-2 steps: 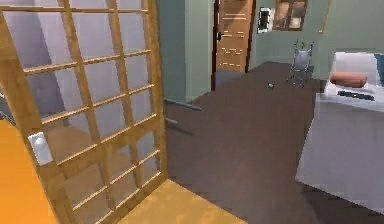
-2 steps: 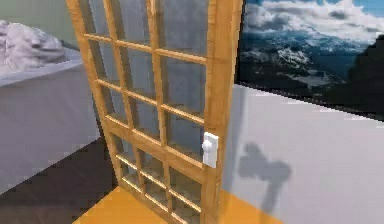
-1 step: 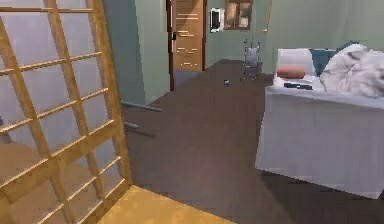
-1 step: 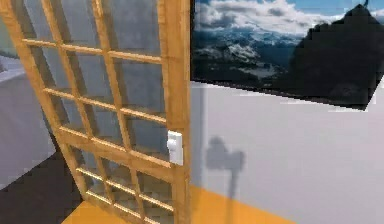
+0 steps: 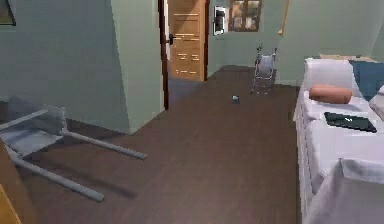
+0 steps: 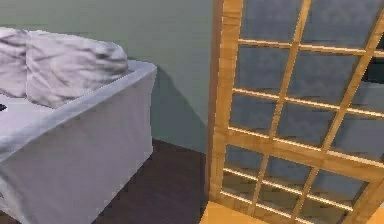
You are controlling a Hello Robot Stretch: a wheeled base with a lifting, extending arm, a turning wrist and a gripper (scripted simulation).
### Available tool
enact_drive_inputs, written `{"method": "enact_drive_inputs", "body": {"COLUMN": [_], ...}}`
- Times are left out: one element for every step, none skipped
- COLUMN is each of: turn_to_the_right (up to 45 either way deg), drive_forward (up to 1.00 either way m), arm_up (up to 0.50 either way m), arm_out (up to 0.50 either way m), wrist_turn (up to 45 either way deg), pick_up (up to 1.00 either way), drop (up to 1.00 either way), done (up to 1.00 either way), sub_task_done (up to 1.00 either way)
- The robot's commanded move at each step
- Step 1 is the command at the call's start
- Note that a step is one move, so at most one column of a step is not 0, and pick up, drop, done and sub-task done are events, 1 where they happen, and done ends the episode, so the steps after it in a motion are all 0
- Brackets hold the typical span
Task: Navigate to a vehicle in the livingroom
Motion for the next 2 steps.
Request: {"method": "enact_drive_inputs", "body": {"turn_to_the_right": [6.0,0.0], "drive_forward": [0.00,0.45], "arm_up": [0.00,0.00], "arm_out": [0.00,0.00], "wrist_turn": [0.0,0.0], "pick_up": [0.00,0.00], "drop": [0.00,0.00], "done": [0.00,0.00], "sub_task_done": [0.00,0.00]}}
